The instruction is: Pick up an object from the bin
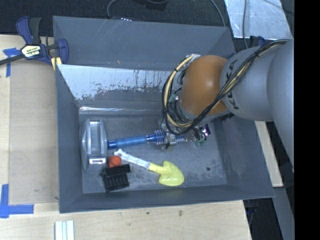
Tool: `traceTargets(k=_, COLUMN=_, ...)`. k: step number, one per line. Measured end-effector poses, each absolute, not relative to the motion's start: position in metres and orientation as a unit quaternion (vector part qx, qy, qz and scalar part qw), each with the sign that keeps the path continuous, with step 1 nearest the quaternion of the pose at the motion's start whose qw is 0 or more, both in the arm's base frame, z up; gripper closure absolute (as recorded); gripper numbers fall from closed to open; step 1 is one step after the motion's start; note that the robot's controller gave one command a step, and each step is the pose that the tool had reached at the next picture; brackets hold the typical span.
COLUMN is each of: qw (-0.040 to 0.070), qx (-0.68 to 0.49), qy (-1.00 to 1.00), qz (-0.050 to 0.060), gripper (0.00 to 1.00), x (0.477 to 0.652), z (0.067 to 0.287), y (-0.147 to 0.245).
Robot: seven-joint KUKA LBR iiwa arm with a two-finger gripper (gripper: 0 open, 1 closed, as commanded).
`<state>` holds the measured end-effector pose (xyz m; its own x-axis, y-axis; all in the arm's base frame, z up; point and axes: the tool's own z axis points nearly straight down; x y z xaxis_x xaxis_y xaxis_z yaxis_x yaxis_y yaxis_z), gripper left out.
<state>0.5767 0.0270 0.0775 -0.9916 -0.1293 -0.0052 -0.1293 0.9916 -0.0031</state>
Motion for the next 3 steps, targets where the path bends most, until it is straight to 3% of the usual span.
traceTargets(k=1, qw=0.000, qx=-0.065, qy=0.998, qz=-0.001, gripper=1.00, x=0.575, z=0.098, y=0.027)
traceTargets(k=3, qw=0.005, qx=-0.065, qy=0.998, qz=-0.002, gripper=1.00, x=0.578, z=0.130, y=0.027)
